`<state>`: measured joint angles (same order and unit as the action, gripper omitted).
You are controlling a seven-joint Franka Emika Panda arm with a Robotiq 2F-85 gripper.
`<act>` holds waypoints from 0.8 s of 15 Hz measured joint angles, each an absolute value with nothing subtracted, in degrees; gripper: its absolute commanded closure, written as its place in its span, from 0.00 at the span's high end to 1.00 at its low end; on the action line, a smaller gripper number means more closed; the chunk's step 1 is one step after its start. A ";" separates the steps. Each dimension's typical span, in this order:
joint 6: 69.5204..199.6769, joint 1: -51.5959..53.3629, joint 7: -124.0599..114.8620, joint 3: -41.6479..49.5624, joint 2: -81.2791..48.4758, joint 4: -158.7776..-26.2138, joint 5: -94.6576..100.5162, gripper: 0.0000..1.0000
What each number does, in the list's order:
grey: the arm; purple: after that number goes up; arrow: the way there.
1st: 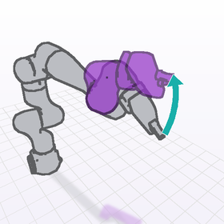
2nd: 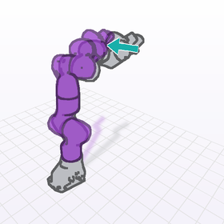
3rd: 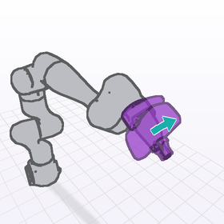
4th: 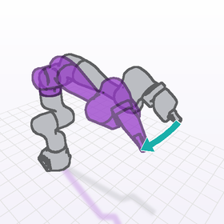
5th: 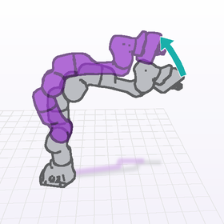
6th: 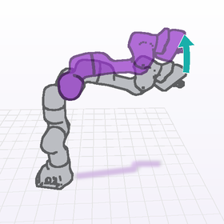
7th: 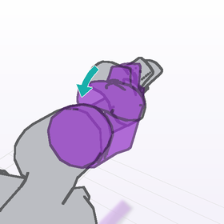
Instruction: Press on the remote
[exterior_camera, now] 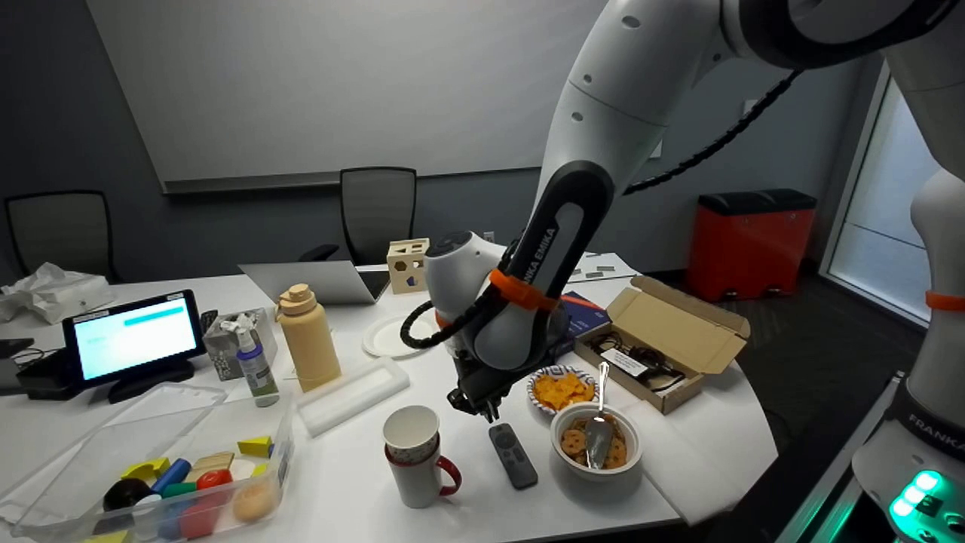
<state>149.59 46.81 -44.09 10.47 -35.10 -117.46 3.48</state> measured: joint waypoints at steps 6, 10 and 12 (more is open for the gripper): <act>143.49 45.84 -45.42 8.42 -29.17 -117.31 7.39 0.87; 141.73 44.02 -45.95 6.19 -27.77 -117.51 8.71 1.00; 141.51 42.99 -45.96 5.14 -27.60 -117.81 9.33 1.00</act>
